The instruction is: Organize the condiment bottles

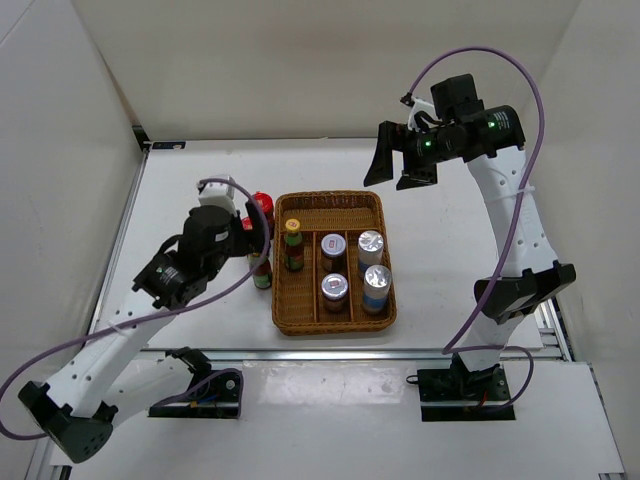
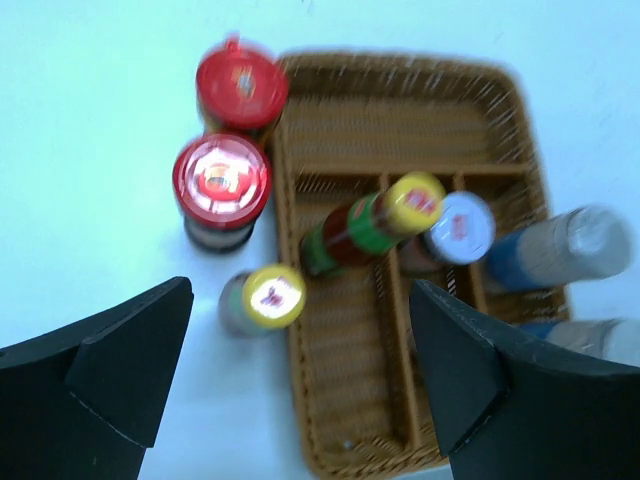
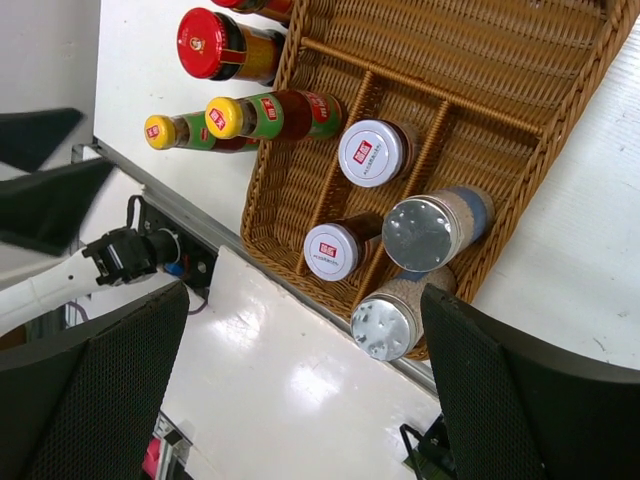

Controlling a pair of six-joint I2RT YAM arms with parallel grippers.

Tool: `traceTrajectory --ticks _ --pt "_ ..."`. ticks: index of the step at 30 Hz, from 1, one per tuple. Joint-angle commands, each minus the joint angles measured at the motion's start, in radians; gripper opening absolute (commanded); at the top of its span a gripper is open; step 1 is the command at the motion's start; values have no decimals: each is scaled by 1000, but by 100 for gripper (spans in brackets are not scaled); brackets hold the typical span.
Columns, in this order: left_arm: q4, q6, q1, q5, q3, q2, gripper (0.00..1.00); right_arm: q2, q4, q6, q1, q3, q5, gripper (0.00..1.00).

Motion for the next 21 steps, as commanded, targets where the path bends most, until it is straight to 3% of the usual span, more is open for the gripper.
traceTrajectory --ticks 1,10,13,21 --pt "-31 -44 -3 20 -77 3 100 -10 -225 -10 -4 -2 -39 100" --pt "-22 -44 -3 41 -77 158 100 -10 -225 -10 -4 -20 -49 100" --pt "-12 -44 -3 41 -88 190 93 -10 -225 -10 -4 -20 -49 100" --pt "-12 -26 -3 -2 -74 170 35 -10 -216 -10 -4 -29 -49 100"
